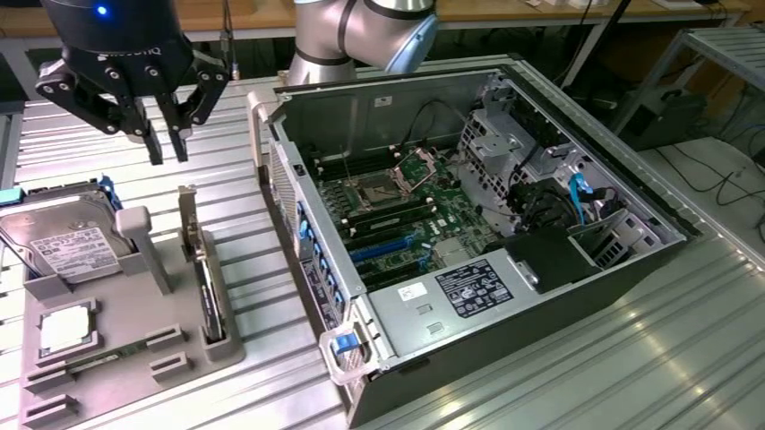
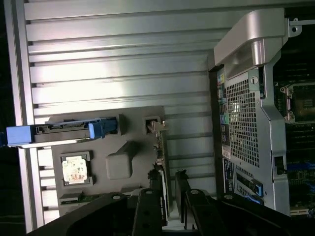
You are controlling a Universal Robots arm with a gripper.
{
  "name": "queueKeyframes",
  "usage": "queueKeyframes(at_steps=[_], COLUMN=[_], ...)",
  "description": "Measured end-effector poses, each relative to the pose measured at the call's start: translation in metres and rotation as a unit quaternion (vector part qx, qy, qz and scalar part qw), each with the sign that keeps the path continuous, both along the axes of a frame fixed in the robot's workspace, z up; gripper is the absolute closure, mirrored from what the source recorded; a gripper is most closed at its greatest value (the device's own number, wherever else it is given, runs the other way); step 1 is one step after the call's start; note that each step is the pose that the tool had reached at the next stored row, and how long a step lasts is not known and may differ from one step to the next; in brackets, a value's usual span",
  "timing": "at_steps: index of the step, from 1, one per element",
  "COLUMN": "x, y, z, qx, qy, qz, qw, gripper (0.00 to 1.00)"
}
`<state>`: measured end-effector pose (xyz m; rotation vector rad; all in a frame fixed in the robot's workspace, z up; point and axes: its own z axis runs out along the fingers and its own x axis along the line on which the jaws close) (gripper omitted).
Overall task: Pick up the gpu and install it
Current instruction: 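Pick up the gpu and move the gpu toward the slot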
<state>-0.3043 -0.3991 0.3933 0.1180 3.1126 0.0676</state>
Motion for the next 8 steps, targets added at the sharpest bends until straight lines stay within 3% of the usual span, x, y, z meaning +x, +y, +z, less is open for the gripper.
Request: queueKeyframes(at_steps=[4,5,7,8], x=[-0.0001,-0.0001,0.0000,0.0000], y=[-0.0003,-0.0018,-0.0029,-0.0031], z=[0.0000,-0.0001,-0.0008,-0.0016], qx=[0.0000,0.0000,0.0001,0.0000], qy=[0.0000,0.0000,0.0001,0.0013], qz=[0.000,0.000,0.007,0.012], qw=[1.0000,1.0000,1.0000,0.9999], gripper=[0.52,0.52,0.40,0.40])
